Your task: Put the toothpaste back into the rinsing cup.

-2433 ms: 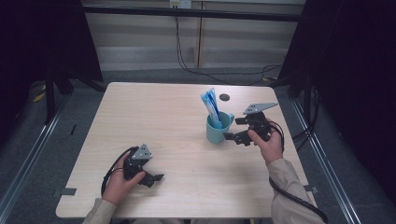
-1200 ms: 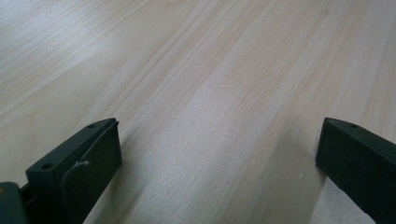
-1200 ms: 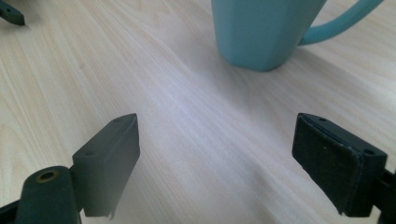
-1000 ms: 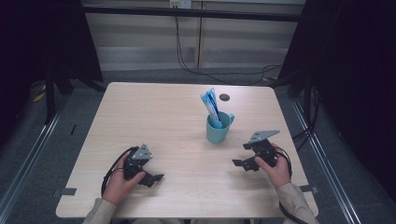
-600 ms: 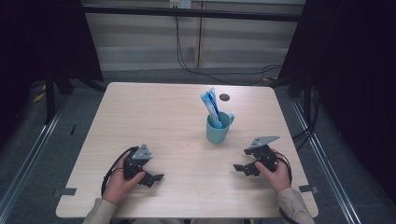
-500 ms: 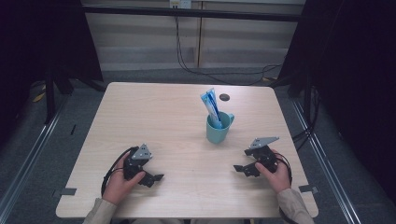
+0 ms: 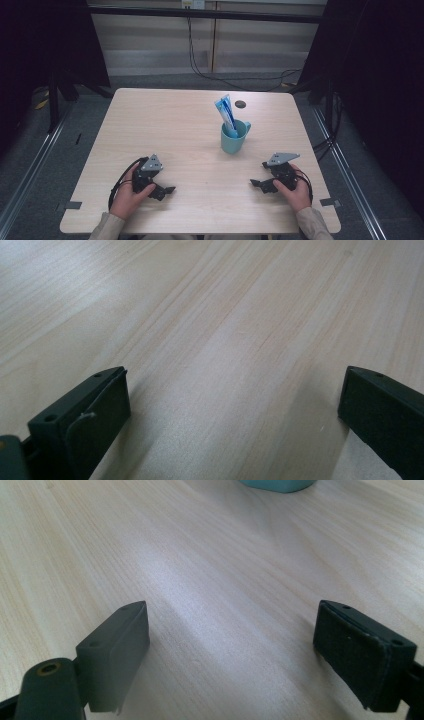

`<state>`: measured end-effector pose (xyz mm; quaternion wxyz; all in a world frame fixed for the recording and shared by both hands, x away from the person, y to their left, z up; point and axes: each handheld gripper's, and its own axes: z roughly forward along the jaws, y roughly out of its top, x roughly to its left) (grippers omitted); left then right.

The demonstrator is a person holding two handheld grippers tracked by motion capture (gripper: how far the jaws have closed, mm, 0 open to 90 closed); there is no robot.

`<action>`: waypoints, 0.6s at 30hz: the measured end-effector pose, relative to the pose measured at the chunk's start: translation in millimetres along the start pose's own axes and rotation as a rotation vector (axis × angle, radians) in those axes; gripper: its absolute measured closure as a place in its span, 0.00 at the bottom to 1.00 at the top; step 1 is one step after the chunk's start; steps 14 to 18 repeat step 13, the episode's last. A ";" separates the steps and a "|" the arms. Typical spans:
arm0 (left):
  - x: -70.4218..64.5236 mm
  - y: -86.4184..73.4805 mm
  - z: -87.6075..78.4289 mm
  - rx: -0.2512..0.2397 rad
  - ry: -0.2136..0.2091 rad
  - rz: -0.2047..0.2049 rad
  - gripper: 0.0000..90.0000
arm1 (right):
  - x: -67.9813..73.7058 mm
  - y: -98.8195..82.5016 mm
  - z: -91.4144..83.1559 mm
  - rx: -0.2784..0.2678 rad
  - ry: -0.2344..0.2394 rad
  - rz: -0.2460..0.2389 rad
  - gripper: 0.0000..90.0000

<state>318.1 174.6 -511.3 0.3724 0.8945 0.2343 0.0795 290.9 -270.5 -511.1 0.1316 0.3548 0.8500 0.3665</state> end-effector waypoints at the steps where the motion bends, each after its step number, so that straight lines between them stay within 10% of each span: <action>1: 0.0 0.0 0.0 0.000 0.001 0.000 0.00 | -0.1 -0.9 0.1 -0.008 0.000 -0.003 0.16; 18: 0.0 0.0 0.0 0.000 0.000 0.000 0.00 | 0.7 -2.0 -0.2 -0.011 -0.007 -0.001 0.15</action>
